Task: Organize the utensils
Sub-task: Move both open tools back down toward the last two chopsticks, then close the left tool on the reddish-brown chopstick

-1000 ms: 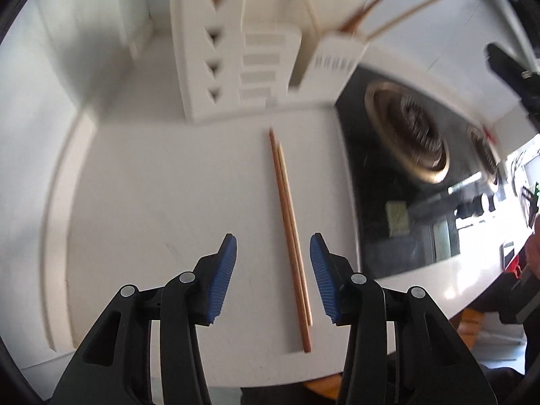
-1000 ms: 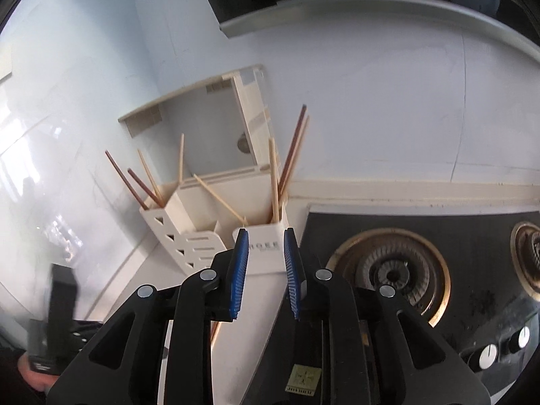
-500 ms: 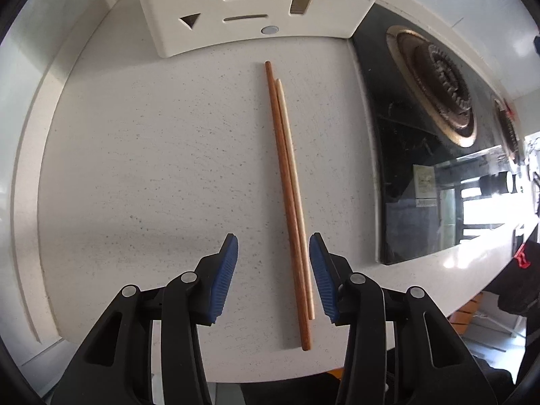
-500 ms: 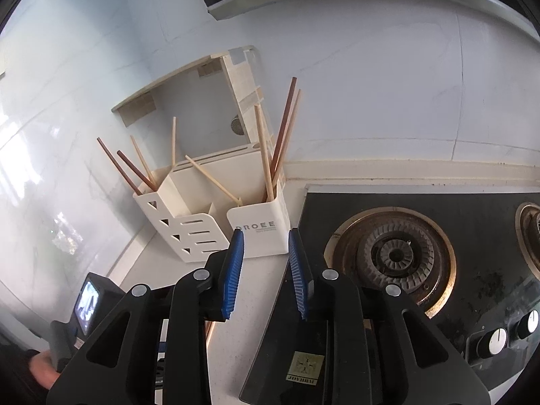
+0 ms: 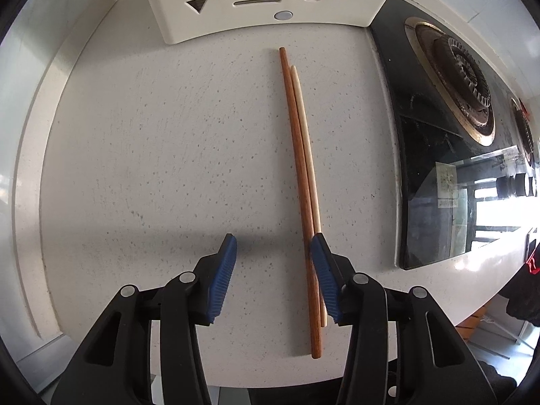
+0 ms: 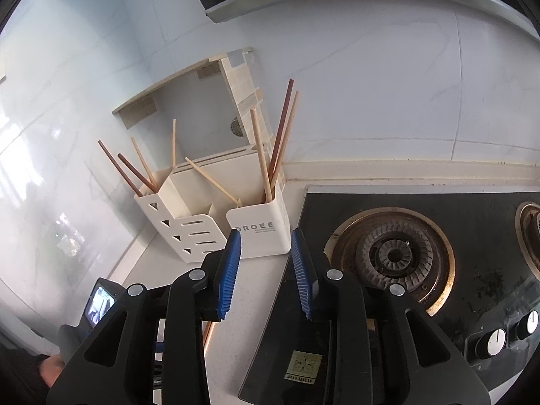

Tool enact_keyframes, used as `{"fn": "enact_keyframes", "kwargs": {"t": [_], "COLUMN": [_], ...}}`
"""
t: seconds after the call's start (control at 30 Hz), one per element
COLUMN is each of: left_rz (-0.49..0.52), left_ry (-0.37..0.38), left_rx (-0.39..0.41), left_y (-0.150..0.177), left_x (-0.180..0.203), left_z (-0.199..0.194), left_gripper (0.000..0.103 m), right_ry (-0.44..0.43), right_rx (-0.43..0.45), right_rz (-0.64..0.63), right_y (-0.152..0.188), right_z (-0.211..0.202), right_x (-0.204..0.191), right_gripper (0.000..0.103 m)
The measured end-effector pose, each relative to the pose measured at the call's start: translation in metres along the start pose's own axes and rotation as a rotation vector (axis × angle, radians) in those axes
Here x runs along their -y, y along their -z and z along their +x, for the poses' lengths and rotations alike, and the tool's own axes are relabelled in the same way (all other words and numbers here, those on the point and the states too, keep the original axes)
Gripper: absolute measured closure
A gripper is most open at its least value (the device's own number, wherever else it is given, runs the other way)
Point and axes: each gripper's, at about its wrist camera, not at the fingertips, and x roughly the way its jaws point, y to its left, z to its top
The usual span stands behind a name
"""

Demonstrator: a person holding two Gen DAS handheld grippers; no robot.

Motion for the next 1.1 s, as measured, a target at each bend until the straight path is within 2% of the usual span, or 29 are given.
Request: {"fn": "enact_keyframes", "kwargs": {"t": [0.27,0.37,0.43,0.5,0.57,0.63,0.7,0.73,0.8,0.83,0.93,1.1], "left_rz": [0.007,0.0,0.004,0.01,0.019,0.028,0.049,0.054,0.02,0.009,-0.002,0.0], "left_ry": [-0.044,-0.041,-0.032,-0.019,-0.007,-0.017,-0.06,-0.071,-0.025,-0.001,0.034,0.056], "left_rx": [-0.024,-0.039,-0.05,-0.066,-0.081,-0.087,-0.088,-0.088,-0.103,-0.111,-0.117,-0.107], "left_y": [-0.004,-0.006,-0.008,-0.01,-0.011,-0.013,-0.013,-0.013,-0.012,-0.012,-0.01,-0.001], "left_x": [0.004,0.003,0.0,0.0,0.007,0.011,0.014,0.014,0.007,0.004,-0.003,-0.01], "left_z": [0.003,0.004,0.002,0.003,0.003,0.004,0.004,0.004,0.004,0.004,0.003,0.001], "left_gripper": [0.048,0.049,0.054,0.068,0.074,0.074,0.086,0.087,0.093,0.096,0.096,0.096], "right_ry": [0.001,0.0,-0.002,-0.004,-0.005,-0.004,-0.007,-0.01,-0.009,-0.007,-0.015,-0.012], "right_rx": [-0.003,-0.003,-0.008,-0.013,-0.014,-0.009,-0.012,-0.018,-0.035,-0.051,-0.114,-0.287], "right_rz": [0.005,0.009,0.01,0.014,0.015,0.014,0.013,0.014,0.013,0.011,0.021,0.02], "right_y": [-0.001,-0.001,-0.001,-0.002,-0.002,-0.003,-0.003,-0.003,-0.003,-0.003,0.0,0.011], "right_z": [-0.001,-0.001,0.0,0.001,0.001,0.0,0.0,0.001,0.004,0.007,0.018,0.047], "right_x": [0.003,0.003,0.004,0.004,0.004,0.003,0.003,0.003,0.001,0.0,-0.002,-0.009], "right_gripper": [0.071,0.071,0.07,0.07,0.068,0.065,0.065,0.065,0.065,0.065,0.065,0.065]}}
